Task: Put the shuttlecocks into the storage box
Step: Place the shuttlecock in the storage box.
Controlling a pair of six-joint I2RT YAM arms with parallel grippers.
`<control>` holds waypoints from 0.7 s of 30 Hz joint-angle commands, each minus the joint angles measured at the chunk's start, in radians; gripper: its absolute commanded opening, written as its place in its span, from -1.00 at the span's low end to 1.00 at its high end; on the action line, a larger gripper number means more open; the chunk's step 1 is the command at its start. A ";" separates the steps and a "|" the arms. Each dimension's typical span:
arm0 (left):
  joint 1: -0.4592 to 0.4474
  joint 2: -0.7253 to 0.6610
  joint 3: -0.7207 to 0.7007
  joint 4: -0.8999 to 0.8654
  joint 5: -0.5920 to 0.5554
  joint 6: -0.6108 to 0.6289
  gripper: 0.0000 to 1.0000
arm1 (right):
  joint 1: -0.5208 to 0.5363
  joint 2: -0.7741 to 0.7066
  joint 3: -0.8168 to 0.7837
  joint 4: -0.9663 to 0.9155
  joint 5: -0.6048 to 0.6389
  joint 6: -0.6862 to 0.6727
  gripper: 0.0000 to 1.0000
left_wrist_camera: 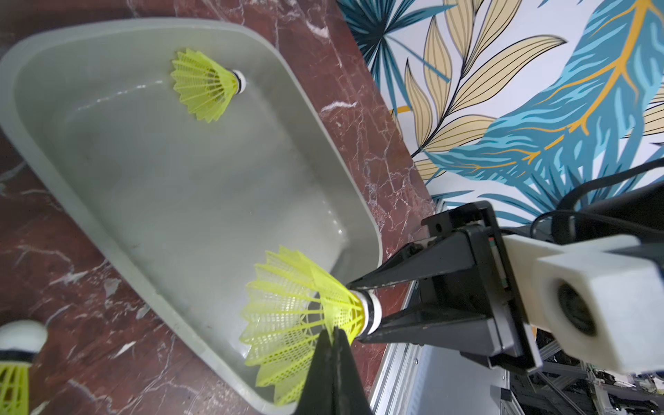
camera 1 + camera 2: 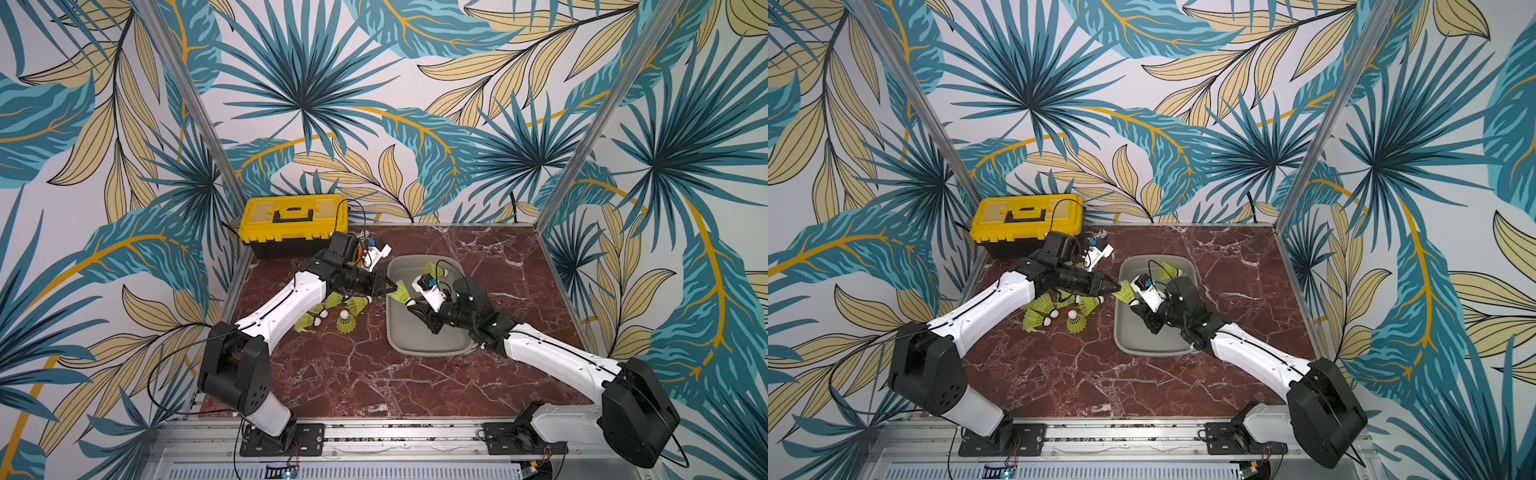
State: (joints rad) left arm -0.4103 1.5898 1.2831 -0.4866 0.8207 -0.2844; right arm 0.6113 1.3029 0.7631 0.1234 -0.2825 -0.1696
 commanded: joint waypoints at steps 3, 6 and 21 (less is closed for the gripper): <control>0.006 0.004 -0.022 0.203 0.084 -0.160 -1.00 | 0.006 -0.034 -0.050 0.019 0.073 -0.001 -0.30; 0.005 0.001 -0.049 0.301 0.067 -0.254 -1.00 | 0.006 -0.061 -0.080 0.041 0.118 0.010 0.11; -0.095 0.062 -0.150 0.690 -0.237 -0.624 -1.00 | 0.004 -0.437 -0.286 0.068 0.549 0.166 0.36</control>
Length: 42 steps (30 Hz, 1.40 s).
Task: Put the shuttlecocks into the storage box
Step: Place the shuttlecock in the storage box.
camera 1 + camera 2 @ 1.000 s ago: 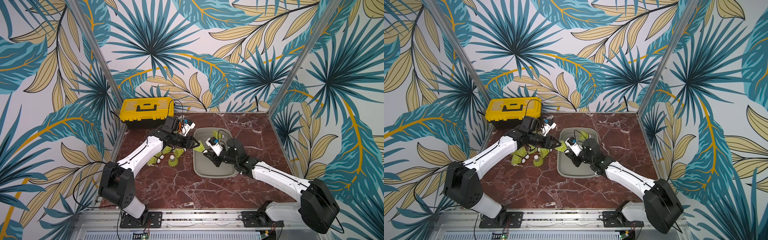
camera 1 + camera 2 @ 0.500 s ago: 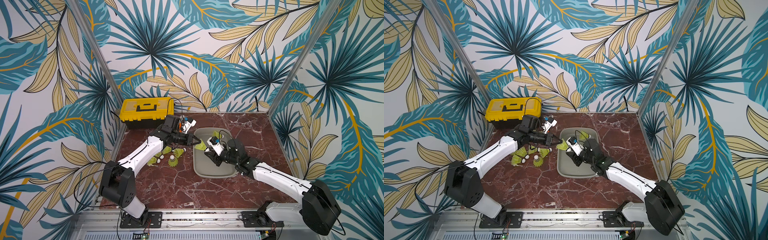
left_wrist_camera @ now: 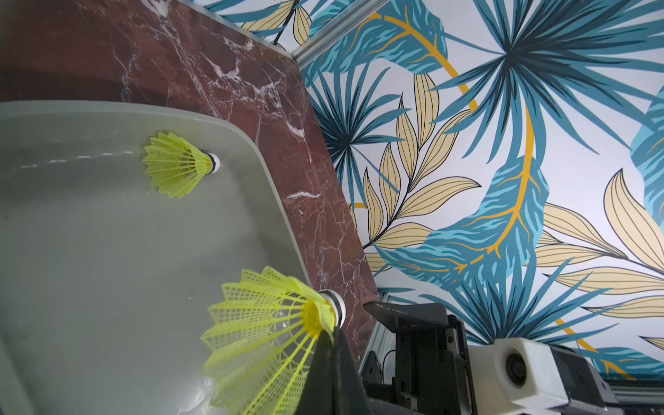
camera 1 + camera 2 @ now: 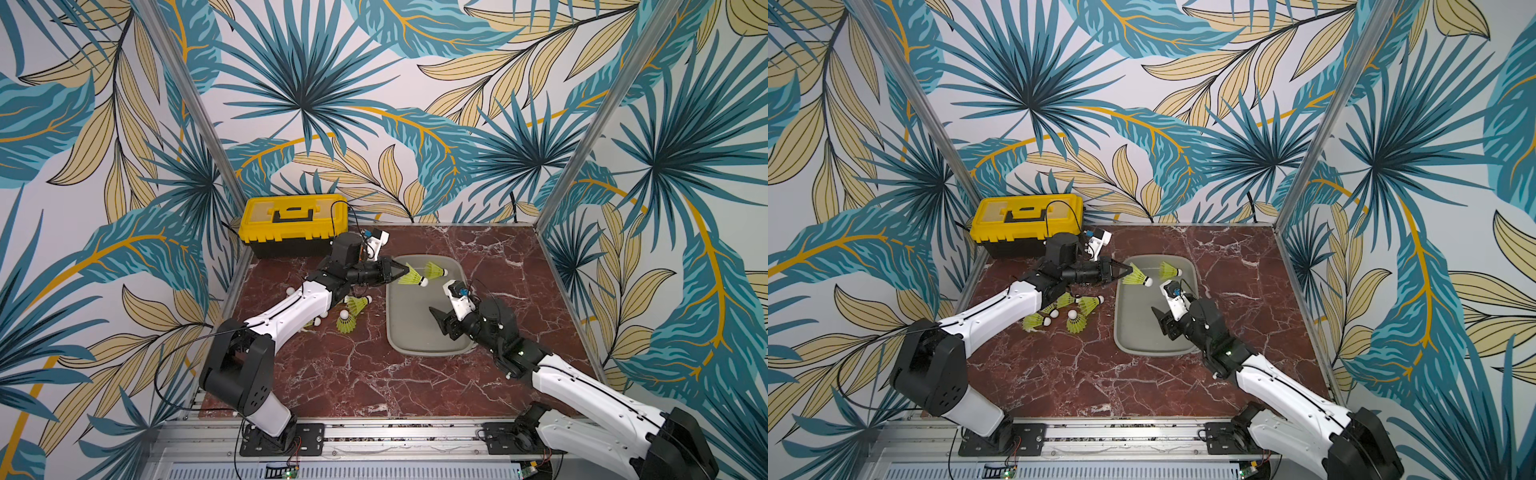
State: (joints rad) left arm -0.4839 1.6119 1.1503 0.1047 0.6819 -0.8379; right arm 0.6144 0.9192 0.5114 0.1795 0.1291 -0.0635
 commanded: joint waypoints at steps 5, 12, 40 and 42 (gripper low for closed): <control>-0.055 0.138 0.024 0.141 -0.148 -0.137 -1.00 | 0.002 -0.157 -0.049 -0.041 0.257 0.079 0.36; -0.115 0.251 0.073 0.164 -0.242 -0.179 -1.00 | 0.001 -0.245 -0.058 -0.111 0.329 0.066 0.36; -0.185 0.559 0.260 0.227 -0.397 -0.340 -1.00 | 0.002 -0.325 -0.086 -0.161 0.372 0.067 0.37; -0.184 0.567 0.271 0.226 -0.401 -0.335 -1.00 | 0.002 -0.324 -0.089 -0.160 0.373 0.065 0.37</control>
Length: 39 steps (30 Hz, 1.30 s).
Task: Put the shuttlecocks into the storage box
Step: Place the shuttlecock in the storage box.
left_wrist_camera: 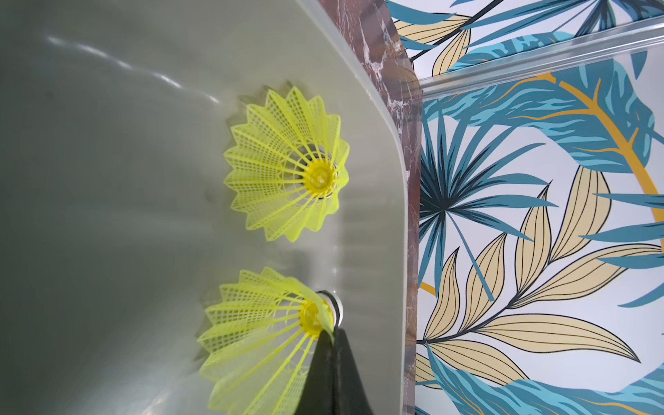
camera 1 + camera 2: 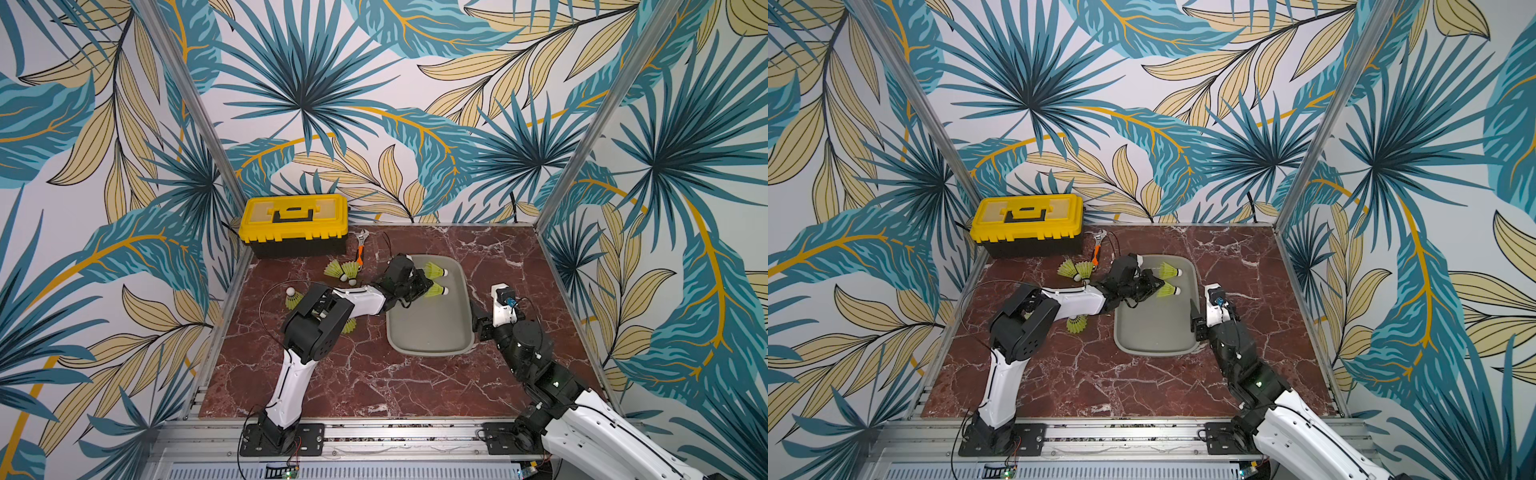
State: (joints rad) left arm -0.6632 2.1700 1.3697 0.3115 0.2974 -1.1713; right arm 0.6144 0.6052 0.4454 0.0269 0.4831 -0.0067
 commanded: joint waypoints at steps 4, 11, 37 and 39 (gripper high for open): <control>-0.005 0.027 0.076 -0.006 -0.030 0.010 -1.00 | 0.002 -0.012 -0.025 -0.007 0.024 0.008 0.37; -0.003 0.054 0.110 -0.020 -0.041 0.017 -1.00 | 0.002 -0.013 -0.025 -0.008 0.025 0.009 0.38; -0.004 0.098 0.144 -0.027 -0.025 -0.004 -0.88 | 0.002 -0.008 -0.048 0.001 0.042 0.008 0.39; -0.003 0.101 0.145 -0.014 -0.018 -0.009 -0.88 | 0.001 -0.007 -0.048 0.002 0.041 0.007 0.39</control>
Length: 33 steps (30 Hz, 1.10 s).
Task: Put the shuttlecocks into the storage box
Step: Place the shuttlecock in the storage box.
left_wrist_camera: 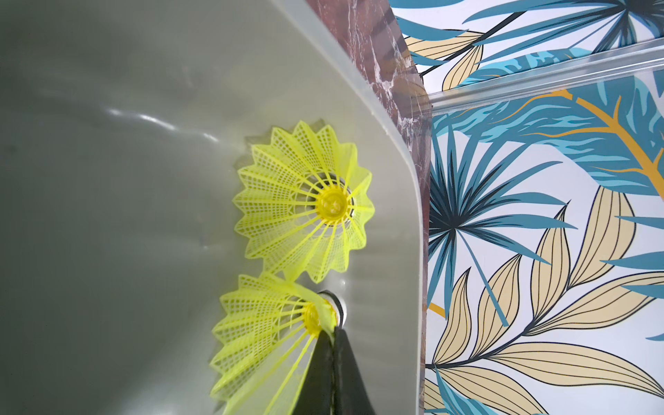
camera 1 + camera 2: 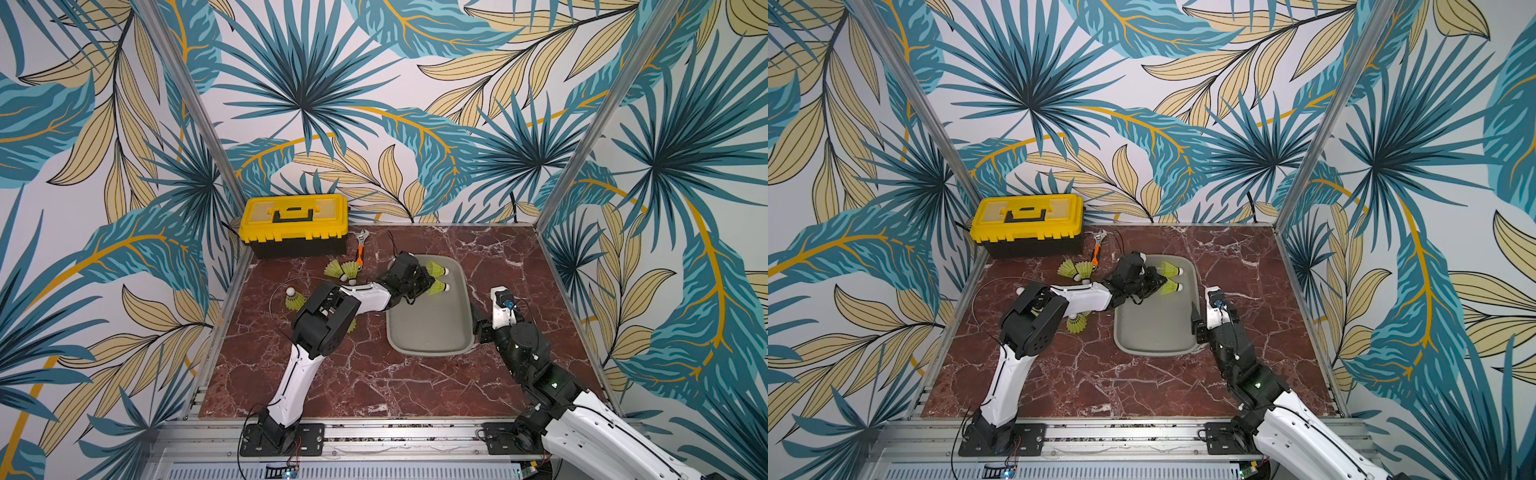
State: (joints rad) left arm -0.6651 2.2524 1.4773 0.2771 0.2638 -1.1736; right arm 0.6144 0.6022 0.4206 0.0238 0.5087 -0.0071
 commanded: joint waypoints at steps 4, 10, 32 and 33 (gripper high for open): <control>-0.001 0.022 0.034 0.025 0.016 -0.012 -0.87 | 0.001 -0.003 -0.025 0.005 0.015 0.010 0.39; -0.001 0.021 0.034 0.030 0.016 -0.015 -0.71 | 0.001 -0.004 -0.026 0.004 0.016 0.012 0.39; 0.003 -0.046 -0.028 0.043 -0.011 0.015 -0.10 | 0.002 -0.015 -0.028 -0.013 0.024 0.015 0.39; 0.004 -0.057 -0.035 0.041 -0.013 0.018 -0.07 | 0.002 -0.016 -0.029 -0.015 0.024 0.016 0.39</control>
State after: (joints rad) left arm -0.6647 2.2570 1.4712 0.2989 0.2691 -1.1824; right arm 0.6144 0.5980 0.4187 0.0208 0.5163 -0.0067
